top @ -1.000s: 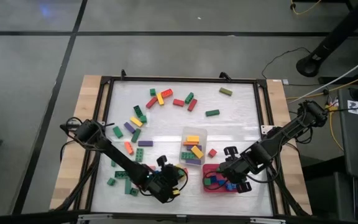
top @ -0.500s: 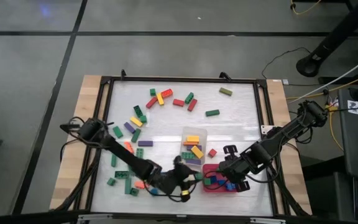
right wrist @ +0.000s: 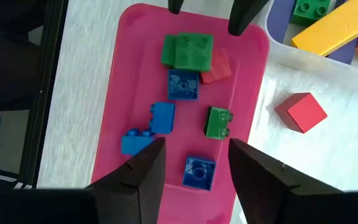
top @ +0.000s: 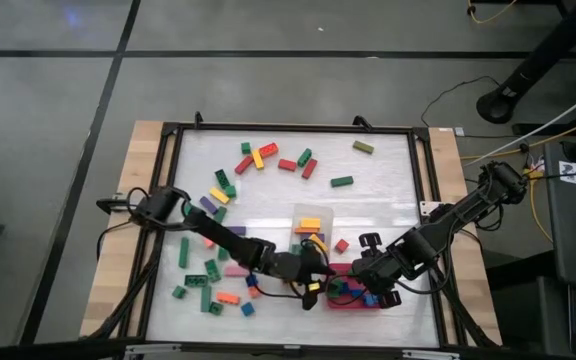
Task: Sort blocks by size
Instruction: Put the green square game piece into the red bin, then put the yellow rectangular block into the transparent bin
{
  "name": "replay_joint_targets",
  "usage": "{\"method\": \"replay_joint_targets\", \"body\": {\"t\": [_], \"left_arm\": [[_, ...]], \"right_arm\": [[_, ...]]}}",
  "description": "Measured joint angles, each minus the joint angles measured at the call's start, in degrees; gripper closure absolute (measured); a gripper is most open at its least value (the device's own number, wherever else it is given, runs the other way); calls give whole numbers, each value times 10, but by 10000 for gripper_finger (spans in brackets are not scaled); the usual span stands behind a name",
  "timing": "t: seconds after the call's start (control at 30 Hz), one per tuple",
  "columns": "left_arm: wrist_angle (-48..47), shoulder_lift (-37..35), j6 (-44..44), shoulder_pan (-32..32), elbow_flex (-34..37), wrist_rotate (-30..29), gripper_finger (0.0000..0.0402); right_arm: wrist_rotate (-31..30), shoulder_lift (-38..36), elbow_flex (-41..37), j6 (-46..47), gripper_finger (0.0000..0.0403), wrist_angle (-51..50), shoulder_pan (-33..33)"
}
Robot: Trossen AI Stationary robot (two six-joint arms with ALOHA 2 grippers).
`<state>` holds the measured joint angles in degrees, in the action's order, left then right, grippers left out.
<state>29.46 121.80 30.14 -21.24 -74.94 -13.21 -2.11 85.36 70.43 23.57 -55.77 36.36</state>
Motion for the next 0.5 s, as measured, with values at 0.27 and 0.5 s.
{"method": "replay_joint_targets", "body": {"t": [0.27,0.5], "left_arm": [[-16,-5,-62,4,0,14,195],[-143,-65,-208,1,0,67,194]], "right_arm": [[0,0,0,0,228,0,0],[0,0,0,-1,228,0,0]]}}
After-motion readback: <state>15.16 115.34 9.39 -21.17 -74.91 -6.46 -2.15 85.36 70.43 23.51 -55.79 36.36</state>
